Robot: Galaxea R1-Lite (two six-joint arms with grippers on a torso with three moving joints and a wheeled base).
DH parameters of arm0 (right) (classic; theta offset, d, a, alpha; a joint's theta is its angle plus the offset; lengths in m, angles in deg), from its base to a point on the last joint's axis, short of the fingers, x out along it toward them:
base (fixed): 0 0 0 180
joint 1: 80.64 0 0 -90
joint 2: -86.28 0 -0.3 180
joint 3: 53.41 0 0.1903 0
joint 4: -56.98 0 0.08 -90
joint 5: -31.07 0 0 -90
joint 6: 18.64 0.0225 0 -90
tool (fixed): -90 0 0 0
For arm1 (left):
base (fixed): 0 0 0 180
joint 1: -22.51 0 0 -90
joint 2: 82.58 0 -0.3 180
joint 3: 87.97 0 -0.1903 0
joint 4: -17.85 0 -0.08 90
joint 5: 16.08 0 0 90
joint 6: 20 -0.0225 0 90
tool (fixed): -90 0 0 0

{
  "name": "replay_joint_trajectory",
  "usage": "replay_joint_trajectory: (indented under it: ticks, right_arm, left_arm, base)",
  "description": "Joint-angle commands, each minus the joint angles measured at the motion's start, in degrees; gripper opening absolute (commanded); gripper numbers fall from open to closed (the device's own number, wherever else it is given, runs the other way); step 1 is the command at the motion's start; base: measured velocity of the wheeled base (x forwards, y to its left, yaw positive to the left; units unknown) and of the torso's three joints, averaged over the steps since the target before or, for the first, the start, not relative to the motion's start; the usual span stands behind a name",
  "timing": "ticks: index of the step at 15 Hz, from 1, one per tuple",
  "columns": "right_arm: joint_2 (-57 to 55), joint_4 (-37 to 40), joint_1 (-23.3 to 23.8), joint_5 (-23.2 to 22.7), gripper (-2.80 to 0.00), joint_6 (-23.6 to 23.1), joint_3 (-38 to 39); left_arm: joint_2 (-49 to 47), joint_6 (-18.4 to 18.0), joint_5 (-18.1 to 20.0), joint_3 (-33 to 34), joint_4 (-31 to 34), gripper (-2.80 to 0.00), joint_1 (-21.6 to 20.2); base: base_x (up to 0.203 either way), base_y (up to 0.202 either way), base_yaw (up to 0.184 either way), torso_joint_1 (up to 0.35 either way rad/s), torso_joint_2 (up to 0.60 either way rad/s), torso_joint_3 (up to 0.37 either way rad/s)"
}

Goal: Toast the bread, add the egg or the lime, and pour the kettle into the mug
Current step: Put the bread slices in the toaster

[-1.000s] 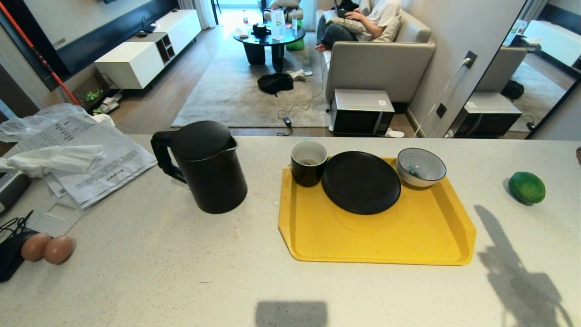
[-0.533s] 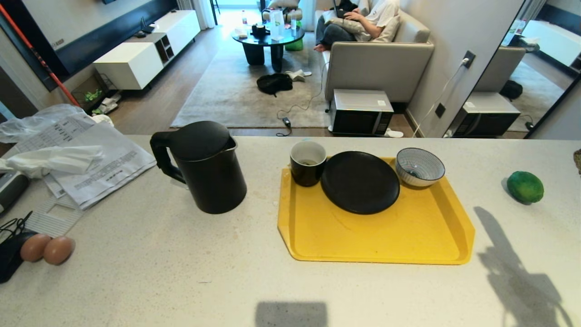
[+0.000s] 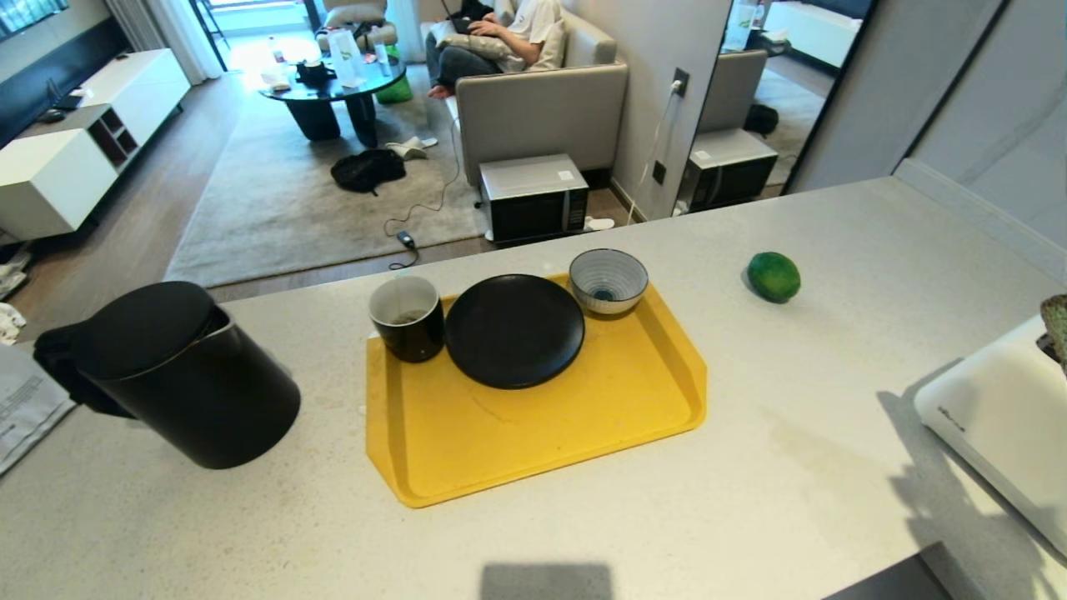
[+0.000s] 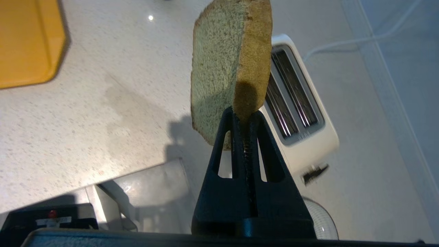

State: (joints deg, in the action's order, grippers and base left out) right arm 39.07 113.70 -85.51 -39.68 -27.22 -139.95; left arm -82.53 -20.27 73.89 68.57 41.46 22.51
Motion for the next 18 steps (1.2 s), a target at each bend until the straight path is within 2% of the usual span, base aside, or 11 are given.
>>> replay_joint_trajectory:
  ticks: [1, 3, 8, 18]
  right_arm:
    - [0.5, 0.2, -0.1, -0.5, -2.8, -0.2, 0.8]
    - [0.9, 0.2, 0.0, -3.1, -2.8, -0.4, 1.2]
    - [2.3, 0.0, -0.1, -3.7, -2.8, -2.3, 3.1]
    - [1.8, -1.8, -0.1, -13.2, -2.8, -2.4, 2.7]
  left_arm:
    - [0.0, 0.0, 0.0, 0.0, 0.0, -2.8, 0.0]
    - [0.0, 0.0, 0.0, 0.0, 0.0, -2.8, 0.0]
    - [0.0, 0.0, 0.0, 0.0, 0.0, -2.8, 0.0]
    - [0.0, 0.0, -0.1, 0.0, 0.0, -2.8, 0.0]
  base:
    - [0.001, 0.0, -0.108, 0.001, 0.0, 0.002]
    - [0.0, 0.0, 0.0, -0.013, -0.01, 0.002]
    - [0.0, 0.0, 0.0, 0.0, 0.0, 0.0]
    - [0.0, 0.0, 0.0, 0.0, 0.0, 0.0]
